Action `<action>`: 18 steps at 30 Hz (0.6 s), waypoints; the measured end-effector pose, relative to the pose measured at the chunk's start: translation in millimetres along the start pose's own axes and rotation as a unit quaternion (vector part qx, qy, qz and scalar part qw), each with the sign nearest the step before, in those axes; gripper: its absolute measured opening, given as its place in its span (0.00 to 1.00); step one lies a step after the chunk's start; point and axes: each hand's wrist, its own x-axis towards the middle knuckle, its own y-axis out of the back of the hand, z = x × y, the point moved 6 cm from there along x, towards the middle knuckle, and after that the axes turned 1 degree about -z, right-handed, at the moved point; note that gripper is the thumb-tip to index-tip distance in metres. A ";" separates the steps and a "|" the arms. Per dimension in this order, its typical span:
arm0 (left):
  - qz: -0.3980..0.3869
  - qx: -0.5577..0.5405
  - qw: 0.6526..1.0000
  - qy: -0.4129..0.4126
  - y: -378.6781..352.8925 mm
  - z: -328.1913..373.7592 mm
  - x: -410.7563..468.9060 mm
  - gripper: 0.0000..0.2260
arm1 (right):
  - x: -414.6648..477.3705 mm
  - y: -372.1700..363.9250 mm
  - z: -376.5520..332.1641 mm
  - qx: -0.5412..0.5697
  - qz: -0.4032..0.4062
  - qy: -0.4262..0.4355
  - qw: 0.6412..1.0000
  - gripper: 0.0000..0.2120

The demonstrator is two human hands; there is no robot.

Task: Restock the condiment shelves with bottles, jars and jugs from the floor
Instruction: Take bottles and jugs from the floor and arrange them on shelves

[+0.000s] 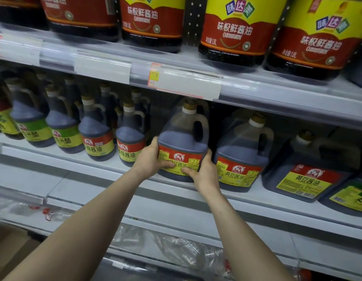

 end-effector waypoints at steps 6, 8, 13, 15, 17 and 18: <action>-0.002 0.005 1.000 0.016 -0.6 3.0 2.5 0.37 | 4.1 0.8 -0.2 -0.006 -0.001 -0.015 1.000 0.41; -0.004 0.007 1.000 0.022 0.0 5.2 0.3 0.36 | 1.4 0.1 -1.5 -0.007 0.000 -0.026 1.000 0.41; 0.022 0.034 0.999 0.031 -0.1 10.0 -16.5 0.32 | -13.4 -3.3 -6.4 -0.024 0.015 -0.052 0.998 0.37; 0.021 0.035 0.999 0.033 -2.2 8.8 -26.6 0.31 | -20.8 -2.8 -7.3 -0.038 0.019 -0.054 0.998 0.31; 0.013 0.030 0.999 0.025 -3.4 7.2 -38.2 0.31 | -29.9 -1.5 -7.4 -0.053 0.017 -0.051 0.997 0.28; 0.011 0.026 0.999 0.018 -2.9 6.6 -44.0 0.31 | -34.7 -0.6 -7.3 -0.058 0.018 -0.048 0.997 0.28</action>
